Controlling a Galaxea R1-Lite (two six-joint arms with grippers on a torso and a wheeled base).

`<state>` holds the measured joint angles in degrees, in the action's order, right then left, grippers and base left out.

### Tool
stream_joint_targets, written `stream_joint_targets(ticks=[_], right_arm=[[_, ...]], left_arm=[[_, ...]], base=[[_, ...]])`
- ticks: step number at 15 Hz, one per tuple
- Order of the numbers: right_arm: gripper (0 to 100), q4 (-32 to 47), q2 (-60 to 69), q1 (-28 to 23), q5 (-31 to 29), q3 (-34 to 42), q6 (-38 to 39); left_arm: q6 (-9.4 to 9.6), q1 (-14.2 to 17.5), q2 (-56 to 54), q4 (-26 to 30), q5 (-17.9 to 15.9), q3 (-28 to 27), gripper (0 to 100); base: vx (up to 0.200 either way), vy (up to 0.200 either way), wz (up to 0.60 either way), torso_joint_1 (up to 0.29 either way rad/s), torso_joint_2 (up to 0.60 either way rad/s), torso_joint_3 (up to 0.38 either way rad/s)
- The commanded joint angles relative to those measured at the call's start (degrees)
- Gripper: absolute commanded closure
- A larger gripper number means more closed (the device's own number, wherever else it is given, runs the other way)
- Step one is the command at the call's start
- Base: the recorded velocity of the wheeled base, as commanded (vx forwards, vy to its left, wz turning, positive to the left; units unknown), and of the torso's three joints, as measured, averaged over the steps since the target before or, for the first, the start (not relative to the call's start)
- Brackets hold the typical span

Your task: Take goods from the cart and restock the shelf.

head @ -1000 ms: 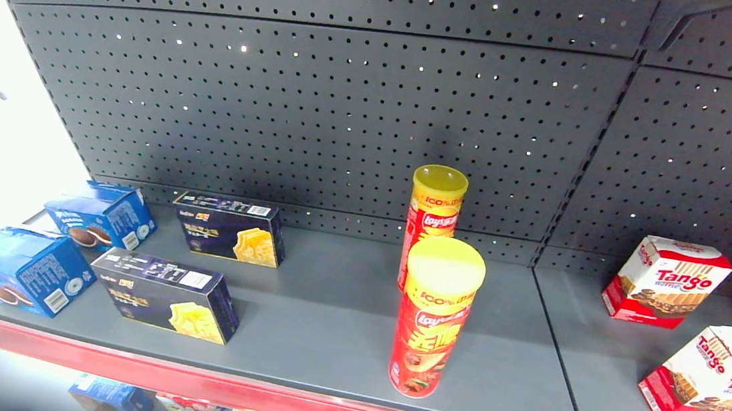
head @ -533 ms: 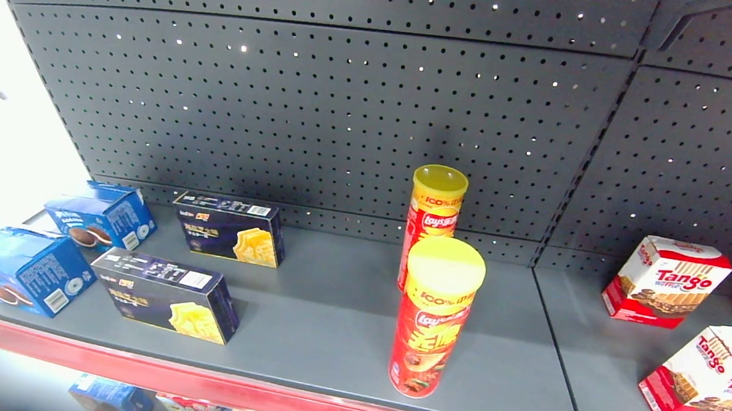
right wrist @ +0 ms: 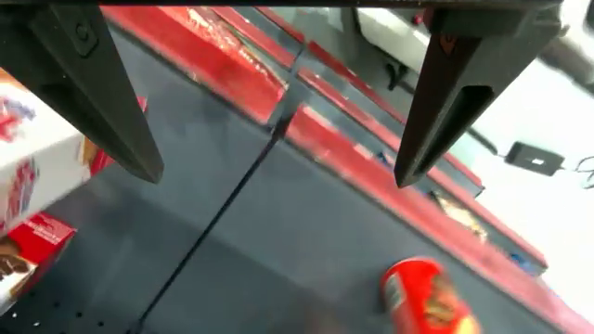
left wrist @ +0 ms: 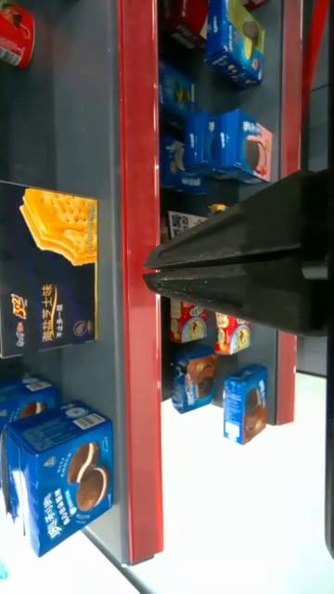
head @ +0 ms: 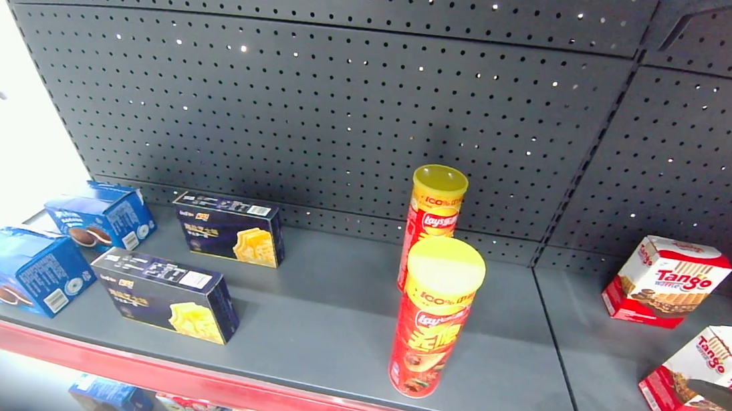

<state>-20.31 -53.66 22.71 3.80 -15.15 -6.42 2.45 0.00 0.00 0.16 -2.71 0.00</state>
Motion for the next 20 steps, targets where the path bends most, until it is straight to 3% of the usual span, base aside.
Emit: stream_joint_targets(ticks=[1,7,13,20], right_arm=[[0,-9.22,-13.40,3.13,-3.28,0.39,1.94],[0,-22.14,-32.21,6.47,-7.85,-5.15,3.35],[0,-24.25,-41.79,9.11,-7.67,-13.85,7.48],[0,-25.31,-43.37,10.51,-7.49,-17.63,7.74]], left_arm=[[0.01,0.00,0.00,0.02,-0.02,-0.09,100],[0.01,0.00,0.00,-0.07,-0.02,0.00,100],[0.01,0.00,0.00,-0.07,-0.02,0.00,100],[0.01,0.00,0.00,0.02,-0.02,0.00,100]], base=[[0.000,0.000,0.00,0.000,0.00,0.000],[0.000,0.000,0.00,0.000,0.00,0.000],[0.000,0.000,0.00,0.000,0.00,0.000],[0.000,0.000,0.00,0.000,0.00,0.000]])
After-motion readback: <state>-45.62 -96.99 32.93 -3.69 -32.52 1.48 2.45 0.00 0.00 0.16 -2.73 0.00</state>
